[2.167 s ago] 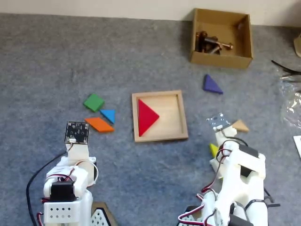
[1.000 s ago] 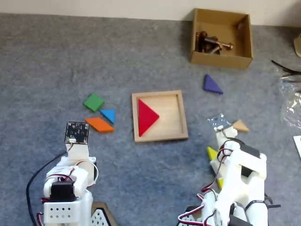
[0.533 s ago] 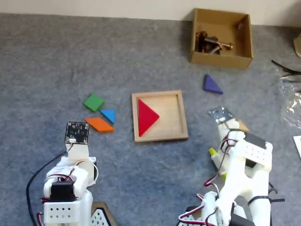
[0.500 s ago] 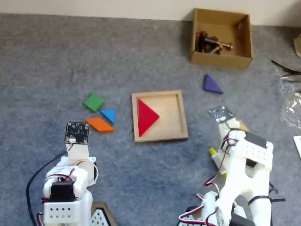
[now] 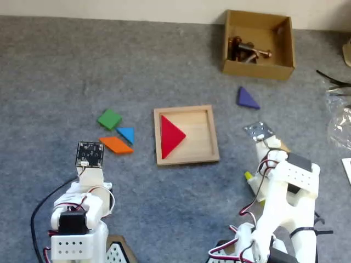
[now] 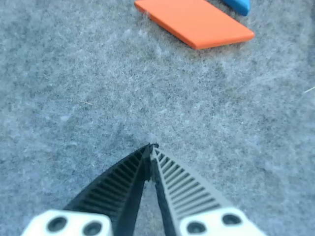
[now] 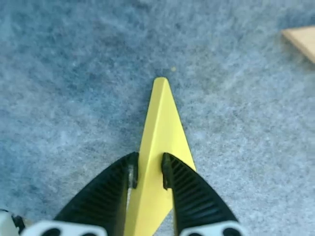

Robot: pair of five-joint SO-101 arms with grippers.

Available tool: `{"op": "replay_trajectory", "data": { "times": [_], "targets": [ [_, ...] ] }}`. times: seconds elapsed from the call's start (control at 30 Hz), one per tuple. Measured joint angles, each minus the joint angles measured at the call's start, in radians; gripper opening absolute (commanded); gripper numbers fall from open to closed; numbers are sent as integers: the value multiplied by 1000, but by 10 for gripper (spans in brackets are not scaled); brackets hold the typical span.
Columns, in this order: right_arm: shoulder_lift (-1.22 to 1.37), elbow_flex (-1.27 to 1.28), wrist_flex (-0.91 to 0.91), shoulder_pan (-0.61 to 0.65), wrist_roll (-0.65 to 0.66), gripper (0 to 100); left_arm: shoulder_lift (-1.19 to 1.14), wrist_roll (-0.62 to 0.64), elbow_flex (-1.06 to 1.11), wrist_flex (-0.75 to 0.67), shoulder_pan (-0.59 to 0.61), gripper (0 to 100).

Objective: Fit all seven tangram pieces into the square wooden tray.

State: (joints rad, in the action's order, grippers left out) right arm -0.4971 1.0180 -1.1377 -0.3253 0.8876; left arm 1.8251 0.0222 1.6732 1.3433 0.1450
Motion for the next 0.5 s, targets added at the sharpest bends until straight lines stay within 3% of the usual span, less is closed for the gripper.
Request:
{"op": "replay_trajectory", "data": {
  "times": [0.17,0.5],
  "targets": [
    [11,-32,29,-64,5,5,0,0,0,0,0,7],
    [12,-46,87,-163,133,5,0,0,0,0,0,7]
  ]
}}
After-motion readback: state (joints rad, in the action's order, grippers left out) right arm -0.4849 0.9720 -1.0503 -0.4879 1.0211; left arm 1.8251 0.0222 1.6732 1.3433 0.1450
